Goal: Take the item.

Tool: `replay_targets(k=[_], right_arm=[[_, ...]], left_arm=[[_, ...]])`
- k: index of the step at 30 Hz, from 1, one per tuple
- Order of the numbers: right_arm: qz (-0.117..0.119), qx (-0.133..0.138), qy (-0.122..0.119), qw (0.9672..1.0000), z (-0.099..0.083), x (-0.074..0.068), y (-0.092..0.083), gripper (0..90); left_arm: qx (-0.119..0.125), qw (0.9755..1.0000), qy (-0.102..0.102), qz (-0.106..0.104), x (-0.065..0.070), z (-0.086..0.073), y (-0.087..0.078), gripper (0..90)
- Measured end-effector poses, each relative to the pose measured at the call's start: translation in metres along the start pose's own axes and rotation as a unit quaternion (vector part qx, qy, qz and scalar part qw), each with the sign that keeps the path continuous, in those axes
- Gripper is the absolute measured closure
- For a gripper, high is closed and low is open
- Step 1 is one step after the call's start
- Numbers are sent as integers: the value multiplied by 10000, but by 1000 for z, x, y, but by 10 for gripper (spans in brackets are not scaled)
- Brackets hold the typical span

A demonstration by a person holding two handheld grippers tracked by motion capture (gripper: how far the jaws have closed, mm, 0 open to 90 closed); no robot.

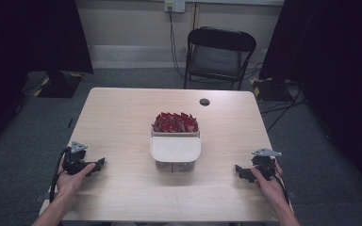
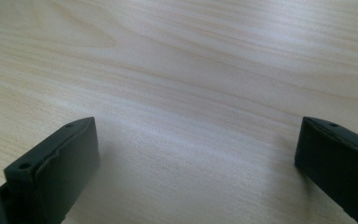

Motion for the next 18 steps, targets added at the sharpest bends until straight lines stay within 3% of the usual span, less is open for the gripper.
replay_targets(k=[9, 18], right_arm=[[2, -1, 0, 10000, 0, 0, 0, 0], [1, 1, -1, 10000, 0, 0, 0, 0]], left_arm=[[-10, 10000, -58, 46, 0, 1, 1, 73], [-12, 10000, -40, 16, 3, 2, -2, 154]])
Point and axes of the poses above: each handheld gripper's, and its own axes: y roughly forward along the jaws, z roughly out of its top, x roughly to its right, the point moved 10 cm from there along y, roughly forward along the jaws, and after that the axes turned 10 degrees about y, right-handed, at the moved point
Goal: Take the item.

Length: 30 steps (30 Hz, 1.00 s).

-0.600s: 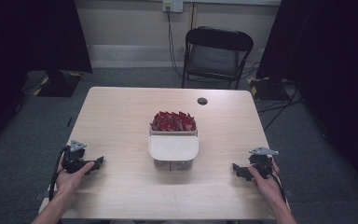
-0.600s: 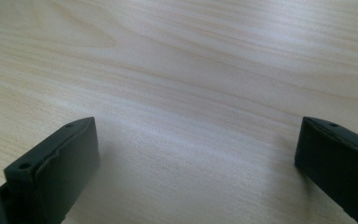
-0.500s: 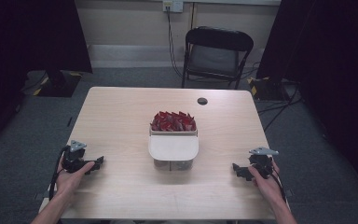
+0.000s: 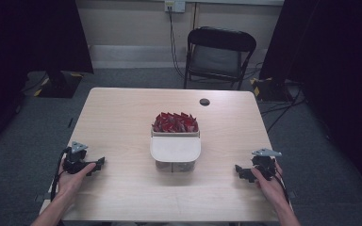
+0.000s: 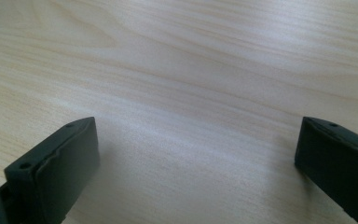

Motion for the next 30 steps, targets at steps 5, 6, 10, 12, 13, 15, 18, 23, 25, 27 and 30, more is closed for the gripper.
replay_targets(k=[5, 6, 10, 12, 13, 15, 18, 23, 25, 27, 30], right_arm=[[0, 0, 1, 10000, 0, 0, 0, 0], [1, 0, 0, 10000, 0, 0, 0, 0], [0, 0, 0, 10000, 0, 0, 0, 0], [0, 0, 0, 10000, 0, 0, 0, 0], [0, -1, 0, 10000, 0, 0, 0, 0], [0, 0, -1, 10000, 0, 0, 0, 0], [0, 0, 1, 10000, 0, 0, 0, 0], [0, 0, 1, 10000, 0, 0, 0, 0], [-1, 0, 0, 10000, 0, 0, 0, 0], [-1, 0, 1, 10000, 0, 0, 0, 0], [-1, 0, 2, 10000, 0, 0, 0, 0]], left_arm=[[164, 9996, -160, -139, 2, 5, -4, 164], [164, 9996, -160, -139, 2, 5, -4, 173], [249, 9966, -649, -439, 12, 10, -10, 174], [299, 9967, -589, -463, 17, 14, -11, 175], [327, 9970, -536, -442, 20, 17, -11, 175], [377, 9978, -323, -438, 25, 23, -12, 178], [435, 9979, -84, -478, 33, 28, -13, 180], [621, 9965, -92, -559, 35, 36, -17, 188], [698, 9955, -122, -625, 35, 39, -19, 195], [713, 9953, -123, -637, 35, 40, -20, 200], [798, 9944, -31, -694, 39, 46, -25, 217]])
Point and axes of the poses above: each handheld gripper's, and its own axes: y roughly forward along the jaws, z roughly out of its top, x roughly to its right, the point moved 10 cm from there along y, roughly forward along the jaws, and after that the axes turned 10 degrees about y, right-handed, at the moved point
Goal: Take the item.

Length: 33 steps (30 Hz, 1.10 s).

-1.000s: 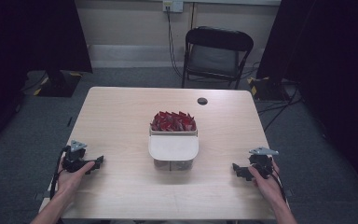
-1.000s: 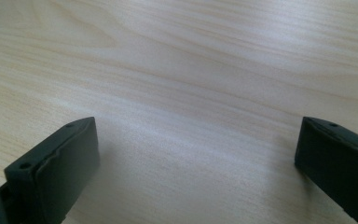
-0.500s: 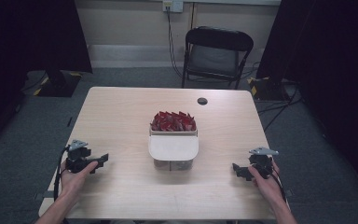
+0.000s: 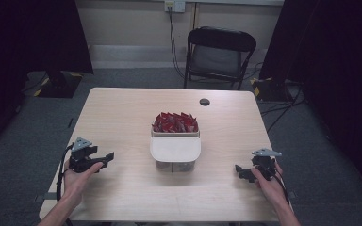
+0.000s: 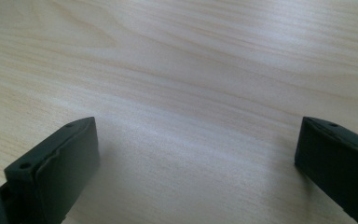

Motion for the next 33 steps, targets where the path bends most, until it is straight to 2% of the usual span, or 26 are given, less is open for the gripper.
replay_targets(k=[1, 3, 5, 9, 14, 16, 19, 23, 25, 33], right_arm=[[1, 0, 0, 10000, 0, 0, 0, 0], [0, 1, -1, 10000, 0, 0, 0, 0], [0, 0, 0, 10000, 0, 0, 0, 0], [2, -2, 3, 10000, 0, 0, 0, 0], [0, 0, 0, 10000, 0, 0, 0, 0], [0, 0, -1, 10000, 0, 0, 0, 0], [0, 0, 1, 10000, 0, 0, 0, 0], [0, 0, 0, 10000, 0, 0, 0, 0], [0, 0, 1, 10000, 0, 0, 0, 0], [1, -1, 3, 10000, 0, 0, 0, 0]], left_arm=[[48, 9999, 59, -96, 4, 4, -1, 217], [74, 9999, 91, -119, 6, 7, -2, 217], [194, 9993, 212, -236, 14, 15, -5, 218], [272, 9984, 263, -418, 22, 21, -5, 227], [321, 9975, 334, -542, 29, 28, -5, 242], [309, 9967, 456, -590, 32, 30, -5, 242], [334, 9957, 530, -679, 38, 35, -4, 244], [427, 9946, 525, -789, 46, 42, -3, 253], [422, 9933, 587, -901, 53, 47, -1, 253], [568, 9905, 684, -1047, 66, 65, 1, 254]])
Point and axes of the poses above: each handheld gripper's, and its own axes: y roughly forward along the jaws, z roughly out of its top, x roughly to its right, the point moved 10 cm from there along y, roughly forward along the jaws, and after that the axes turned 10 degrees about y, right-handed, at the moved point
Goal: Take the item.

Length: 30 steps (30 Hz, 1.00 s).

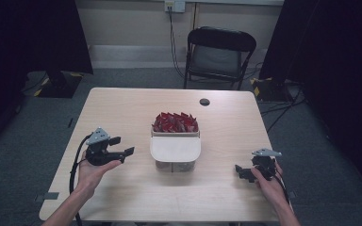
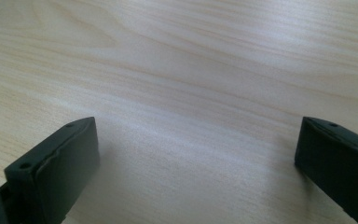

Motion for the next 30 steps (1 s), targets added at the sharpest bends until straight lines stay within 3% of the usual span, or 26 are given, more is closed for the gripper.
replay_targets(k=[21, 30], right_arm=[[-1, 1, -2, 10000, 0, 0, 0, 0], [-1, 1, -3, 10000, 0, 0, 0, 0]], left_arm=[[197, 9988, 179, -414, 12, 35, 10, 324], [403, 9974, 129, -583, 11, 54, 15, 373]])
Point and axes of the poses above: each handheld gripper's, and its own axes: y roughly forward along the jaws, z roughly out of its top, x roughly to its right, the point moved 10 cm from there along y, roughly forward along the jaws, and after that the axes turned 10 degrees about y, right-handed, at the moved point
